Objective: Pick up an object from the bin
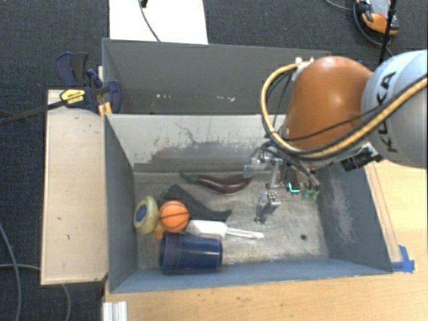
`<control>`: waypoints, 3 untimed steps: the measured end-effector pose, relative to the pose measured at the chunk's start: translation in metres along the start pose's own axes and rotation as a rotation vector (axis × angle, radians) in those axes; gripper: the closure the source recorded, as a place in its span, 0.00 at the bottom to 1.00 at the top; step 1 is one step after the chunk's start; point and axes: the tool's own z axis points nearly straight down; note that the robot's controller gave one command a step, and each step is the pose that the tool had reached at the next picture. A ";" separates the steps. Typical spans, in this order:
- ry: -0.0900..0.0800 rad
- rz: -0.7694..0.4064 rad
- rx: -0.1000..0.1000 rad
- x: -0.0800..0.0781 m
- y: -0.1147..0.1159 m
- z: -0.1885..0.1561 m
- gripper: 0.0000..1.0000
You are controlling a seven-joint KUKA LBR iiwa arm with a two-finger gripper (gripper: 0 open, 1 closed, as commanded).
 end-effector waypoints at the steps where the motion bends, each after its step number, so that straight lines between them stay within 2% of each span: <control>1: -0.008 0.001 0.000 -0.002 0.000 -0.004 0.00; 2: -0.016 -0.012 0.000 -0.006 0.005 0.036 0.00; 3: 0.001 -0.154 0.002 -0.015 0.035 0.059 0.00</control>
Offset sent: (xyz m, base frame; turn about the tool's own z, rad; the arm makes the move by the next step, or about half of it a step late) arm 0.0058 0.0173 -0.1288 -0.0492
